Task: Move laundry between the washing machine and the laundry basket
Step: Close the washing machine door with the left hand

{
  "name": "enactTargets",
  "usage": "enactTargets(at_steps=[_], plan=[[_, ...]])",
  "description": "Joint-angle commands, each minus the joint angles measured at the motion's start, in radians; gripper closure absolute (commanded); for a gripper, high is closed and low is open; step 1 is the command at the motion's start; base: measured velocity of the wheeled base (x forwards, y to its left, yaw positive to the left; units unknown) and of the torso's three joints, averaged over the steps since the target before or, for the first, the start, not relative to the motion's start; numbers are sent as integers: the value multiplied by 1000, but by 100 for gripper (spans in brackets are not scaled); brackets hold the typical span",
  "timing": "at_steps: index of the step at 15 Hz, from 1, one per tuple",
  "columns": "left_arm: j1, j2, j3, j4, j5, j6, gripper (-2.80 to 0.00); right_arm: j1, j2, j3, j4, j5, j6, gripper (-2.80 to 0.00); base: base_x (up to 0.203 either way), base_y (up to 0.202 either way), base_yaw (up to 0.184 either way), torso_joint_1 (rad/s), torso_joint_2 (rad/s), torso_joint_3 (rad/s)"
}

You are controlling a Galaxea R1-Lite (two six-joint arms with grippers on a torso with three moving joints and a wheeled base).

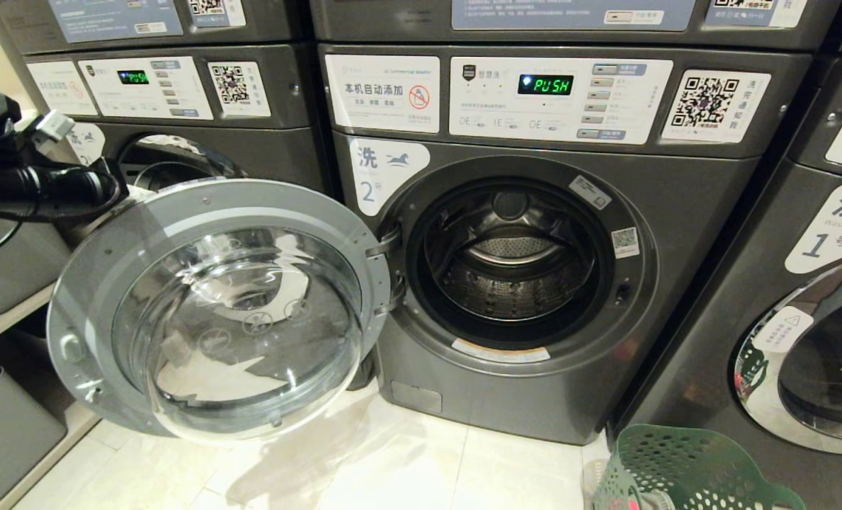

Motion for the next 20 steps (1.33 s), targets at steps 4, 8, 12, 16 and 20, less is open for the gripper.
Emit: enactTargets(at_steps=[4,8,12,16,20], plan=[[-8,-136,-1,278,-17,-3,0,0,1,2,0,0,1,0,0,0,0,0,0,0],[-38,-248,-2,513,-82,-3,0,0,1,2,-2,0,0,0,0,0,0,0,0,0],[-165,-321,-1,716,-85,-2,0,0,1,2,-2,-2,1,0,0,0,0,0,0,0],[-165,-346,-3,686,-72,4,0,0,1,2,-2,-3,12,0,0,0,0,0,0,0],[-60,-250,-2,181,91,5,0,1,1,21,-58,-6,13,0,0,0,0,0,0,0]])
